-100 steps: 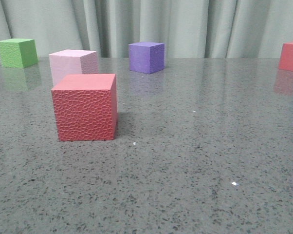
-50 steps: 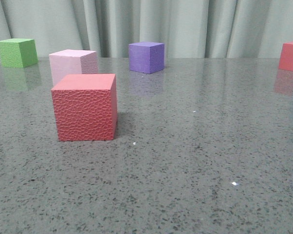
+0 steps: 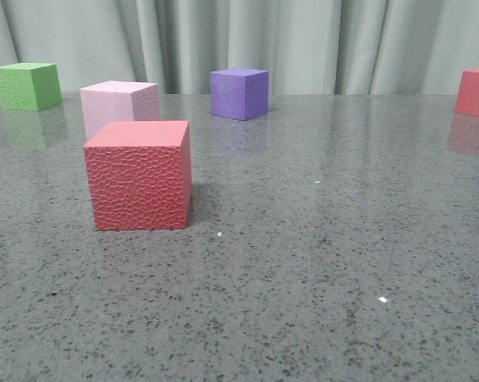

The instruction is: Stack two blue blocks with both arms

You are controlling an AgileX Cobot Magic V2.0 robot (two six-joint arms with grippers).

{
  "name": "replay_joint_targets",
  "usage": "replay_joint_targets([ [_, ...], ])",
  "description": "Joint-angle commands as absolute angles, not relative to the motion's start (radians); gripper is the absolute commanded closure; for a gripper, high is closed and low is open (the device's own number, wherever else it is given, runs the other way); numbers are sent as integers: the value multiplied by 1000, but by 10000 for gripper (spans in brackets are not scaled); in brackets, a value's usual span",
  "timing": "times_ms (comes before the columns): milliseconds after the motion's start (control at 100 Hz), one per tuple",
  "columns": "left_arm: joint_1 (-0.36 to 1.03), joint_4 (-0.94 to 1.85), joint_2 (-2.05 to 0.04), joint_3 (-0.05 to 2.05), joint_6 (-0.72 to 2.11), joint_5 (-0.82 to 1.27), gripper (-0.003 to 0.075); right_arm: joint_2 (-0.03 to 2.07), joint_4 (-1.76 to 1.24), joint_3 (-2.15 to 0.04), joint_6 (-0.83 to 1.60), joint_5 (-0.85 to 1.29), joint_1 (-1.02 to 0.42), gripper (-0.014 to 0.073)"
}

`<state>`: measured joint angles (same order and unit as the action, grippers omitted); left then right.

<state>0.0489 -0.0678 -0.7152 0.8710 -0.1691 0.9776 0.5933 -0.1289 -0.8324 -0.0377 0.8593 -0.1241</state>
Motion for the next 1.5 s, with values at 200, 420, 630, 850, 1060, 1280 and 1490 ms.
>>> replay_joint_targets([
  [200, 46, -67, -718, 906, -149, 925, 6, 601, -149, -868, -30, 784, -120, -3],
  [420, 46, -73, -718, 906, -149, 925, 47, 601, -160, -868, -30, 784, -120, 13],
  [630, 46, -74, -718, 906, -149, 925, 47, 601, -165, -868, -70, 729, -119, 13],
  [850, 46, -75, -718, 906, -149, 925, 47, 667, -26, -927, -222, 679, -118, 13],
  [1060, 46, -75, -718, 906, -149, 925, 47, 846, 157, -1081, -357, 783, -118, 13],
  [1280, 46, -75, -718, 906, -149, 925, 47, 1048, 164, -1204, -381, 792, -118, 13],
  [1490, 46, -75, -718, 906, -149, 925, 47, 1214, 123, -1304, -390, 806, -72, 13],
])
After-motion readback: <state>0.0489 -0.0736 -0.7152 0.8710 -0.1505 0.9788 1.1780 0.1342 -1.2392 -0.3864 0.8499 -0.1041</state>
